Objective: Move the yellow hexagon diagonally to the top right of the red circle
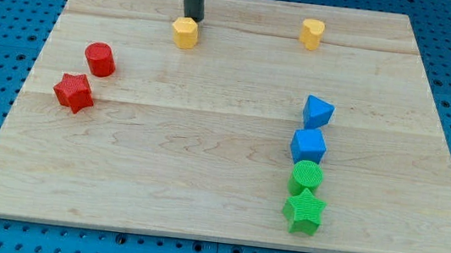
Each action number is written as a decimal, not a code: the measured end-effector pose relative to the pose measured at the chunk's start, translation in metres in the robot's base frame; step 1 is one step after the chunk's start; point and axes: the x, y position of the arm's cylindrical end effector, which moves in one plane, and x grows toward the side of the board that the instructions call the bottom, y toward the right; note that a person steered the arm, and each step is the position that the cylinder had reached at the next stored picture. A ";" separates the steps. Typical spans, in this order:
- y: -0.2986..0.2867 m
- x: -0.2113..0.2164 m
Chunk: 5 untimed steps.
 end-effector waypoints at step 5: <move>0.014 0.040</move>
